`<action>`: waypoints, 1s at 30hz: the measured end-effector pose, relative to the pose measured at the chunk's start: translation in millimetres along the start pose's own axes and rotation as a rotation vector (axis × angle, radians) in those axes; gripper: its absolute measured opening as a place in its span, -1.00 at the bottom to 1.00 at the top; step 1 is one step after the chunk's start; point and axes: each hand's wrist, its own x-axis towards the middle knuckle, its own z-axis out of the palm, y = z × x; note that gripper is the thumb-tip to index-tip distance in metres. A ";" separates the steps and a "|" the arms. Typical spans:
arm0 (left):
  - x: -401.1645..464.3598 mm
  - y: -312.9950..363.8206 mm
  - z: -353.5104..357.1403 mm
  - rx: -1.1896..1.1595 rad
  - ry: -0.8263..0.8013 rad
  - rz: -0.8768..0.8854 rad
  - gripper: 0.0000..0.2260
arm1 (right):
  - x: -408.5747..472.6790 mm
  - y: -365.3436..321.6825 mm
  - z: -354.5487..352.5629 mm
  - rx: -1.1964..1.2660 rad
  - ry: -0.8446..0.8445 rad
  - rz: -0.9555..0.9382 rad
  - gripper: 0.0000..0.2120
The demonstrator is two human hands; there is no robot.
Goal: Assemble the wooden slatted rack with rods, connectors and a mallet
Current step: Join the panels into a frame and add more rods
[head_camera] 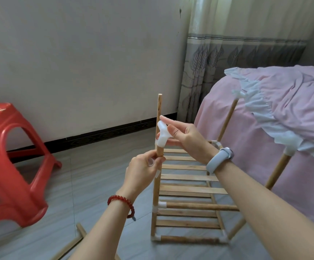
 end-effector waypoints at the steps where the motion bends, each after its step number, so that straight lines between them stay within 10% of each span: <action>1: 0.3 0.6 0.2 0.000 0.001 0.000 -0.80 | 0.2 -0.2 -1.0 -0.056 -0.003 -0.014 -0.62; 16: -1.8 -5.0 2.9 -0.048 0.009 -0.008 -0.89 | -2.6 1.1 11.8 -0.192 0.075 0.011 -0.92; 30: -1.4 -8.9 6.1 -0.051 0.016 -0.006 -0.93 | 2.5 1.4 10.9 -0.514 0.102 -0.127 -0.76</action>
